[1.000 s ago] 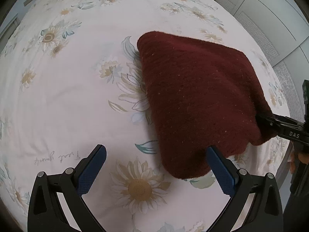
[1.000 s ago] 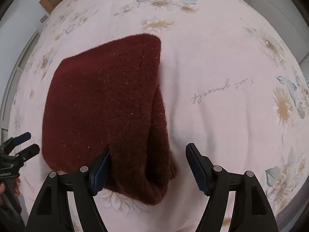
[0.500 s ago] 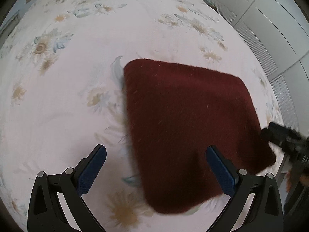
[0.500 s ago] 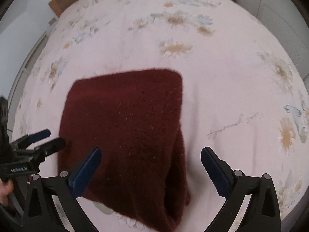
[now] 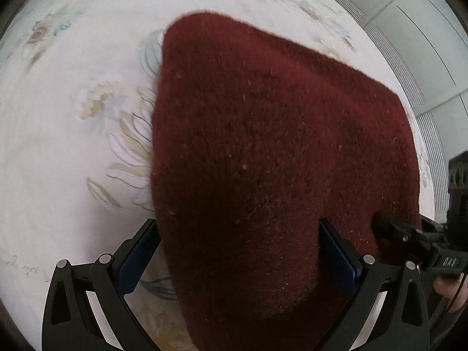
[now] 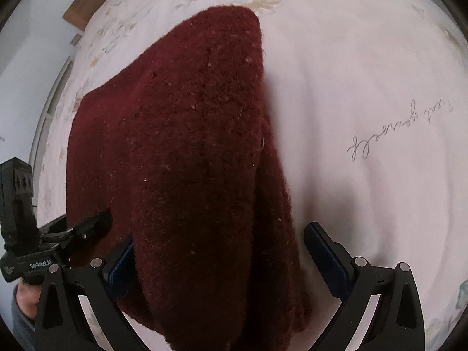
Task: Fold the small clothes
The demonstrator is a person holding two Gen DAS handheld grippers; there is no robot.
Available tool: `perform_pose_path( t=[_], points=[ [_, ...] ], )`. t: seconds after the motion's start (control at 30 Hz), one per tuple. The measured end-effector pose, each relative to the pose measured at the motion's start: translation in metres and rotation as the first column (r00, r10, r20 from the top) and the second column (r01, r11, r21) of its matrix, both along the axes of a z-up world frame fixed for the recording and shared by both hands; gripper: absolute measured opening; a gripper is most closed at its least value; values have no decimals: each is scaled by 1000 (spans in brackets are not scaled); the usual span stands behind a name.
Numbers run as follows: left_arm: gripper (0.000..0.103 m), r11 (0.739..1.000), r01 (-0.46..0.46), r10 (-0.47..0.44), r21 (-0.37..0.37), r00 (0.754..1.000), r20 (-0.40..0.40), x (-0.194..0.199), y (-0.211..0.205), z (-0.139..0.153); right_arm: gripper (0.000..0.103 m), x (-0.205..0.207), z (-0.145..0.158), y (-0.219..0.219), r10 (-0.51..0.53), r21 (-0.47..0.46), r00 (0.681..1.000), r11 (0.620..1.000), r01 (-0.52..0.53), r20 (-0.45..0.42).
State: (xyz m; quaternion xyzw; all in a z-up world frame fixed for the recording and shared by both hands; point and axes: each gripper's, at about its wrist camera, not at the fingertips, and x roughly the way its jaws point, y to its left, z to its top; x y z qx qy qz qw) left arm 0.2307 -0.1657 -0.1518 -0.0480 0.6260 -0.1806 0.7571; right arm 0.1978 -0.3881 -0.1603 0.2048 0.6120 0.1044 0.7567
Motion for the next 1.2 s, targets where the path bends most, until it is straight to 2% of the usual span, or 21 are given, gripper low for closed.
perform_pose_path(
  t=[0.03,0.1,0.13,0.17,0.2,0.23,0.33,0.37,0.43,0.5,0.6,0.7,0.8,0.93,1.07,1.13,1.2],
  points=[
    [103,1000,2,-2,-9,1000,-5,0,0,-1,86,0,1,1,1,15,1000,1000,-1,4],
    [102,1000,10,-10,-17,1000,-7,2,1,-3,81,0,5,5,5,-3,1000,1000,-5,5],
    [97,1000,17,-18,-22,1000,-5,3,1,-3,70,0,7,7,12,5,1000,1000,-12,7],
    [86,999,32,-32,-43,999,-4,3,1,-2,65,0,11,9,17,5,1000,1000,-17,10],
    [85,998,38,-38,-52,999,-3,3,0,-1,58,1,15,12,27,-9,999,1000,-27,18],
    [80,998,43,-43,-45,999,2,3,-1,0,52,0,21,15,37,-24,999,999,-37,29],
    [63,997,69,-68,-39,997,25,2,-4,8,45,-4,41,24,54,-65,996,997,-49,67],
    [57,996,78,-77,-39,996,36,2,-3,14,45,-4,50,28,58,-77,995,996,-52,83],
    [52,994,92,-89,-55,994,58,0,2,27,44,-6,69,37,70,-85,990,995,-60,119],
    [50,991,115,-108,-73,990,90,-2,8,46,44,-5,90,50,84,-75,984,994,-73,157],
    [50,989,135,-125,-57,979,160,-4,29,80,44,-2,115,81,118,-77,972,992,-104,205],
    [50,991,122,-108,-63,976,191,-4,59,101,44,1,124,113,146,-78,964,988,-132,223],
    [50,994,94,-81,-50,974,212,-9,95,112,44,6,113,145,176,-87,962,983,-161,208],
    [50,998,62,-58,-13,975,215,-16,138,101,44,11,81,168,176,-117,972,980,-159,155],
    [51,1000,23,-24,4,989,148,-22,164,54,45,10,54,174,169,-134,979,979,-153,116],
    [56,1000,0,0,1,990,140,-26,172,36,53,13,53,170,167,-140,979,979,-150,117],
    [60,999,-26,30,-27,989,148,-28,179,32,59,10,59,172,187,-179,974,970,-164,126]
  ],
)
